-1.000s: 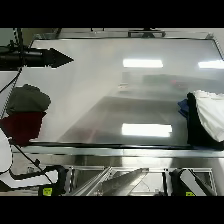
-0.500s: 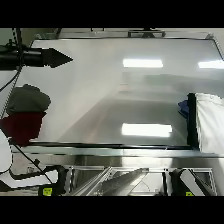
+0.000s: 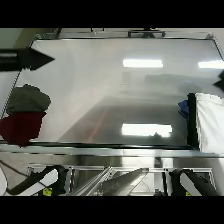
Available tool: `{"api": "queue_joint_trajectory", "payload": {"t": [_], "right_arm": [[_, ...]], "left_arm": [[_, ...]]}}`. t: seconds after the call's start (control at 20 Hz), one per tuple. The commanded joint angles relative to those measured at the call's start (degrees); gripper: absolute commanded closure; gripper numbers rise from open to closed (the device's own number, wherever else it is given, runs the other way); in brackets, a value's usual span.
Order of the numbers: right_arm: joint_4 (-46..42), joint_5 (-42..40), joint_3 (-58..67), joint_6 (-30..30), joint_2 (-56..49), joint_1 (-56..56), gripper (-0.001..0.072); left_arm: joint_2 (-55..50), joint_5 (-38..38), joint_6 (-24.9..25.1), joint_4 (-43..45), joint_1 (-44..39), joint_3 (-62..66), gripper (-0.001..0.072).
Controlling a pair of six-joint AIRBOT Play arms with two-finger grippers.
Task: Fold the shirts.
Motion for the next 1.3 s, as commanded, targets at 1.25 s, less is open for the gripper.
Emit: {"api": "queue_joint_trajectory", "payload": {"t": [1.25], "right_arm": [[0.87, -13.40, -38.95, -4.28, 11.47, 30.10, 0.0692]], "left_arm": [[30.21, 6.71, 1.90, 5.07, 1.73, -57.79, 0.0694]]}}
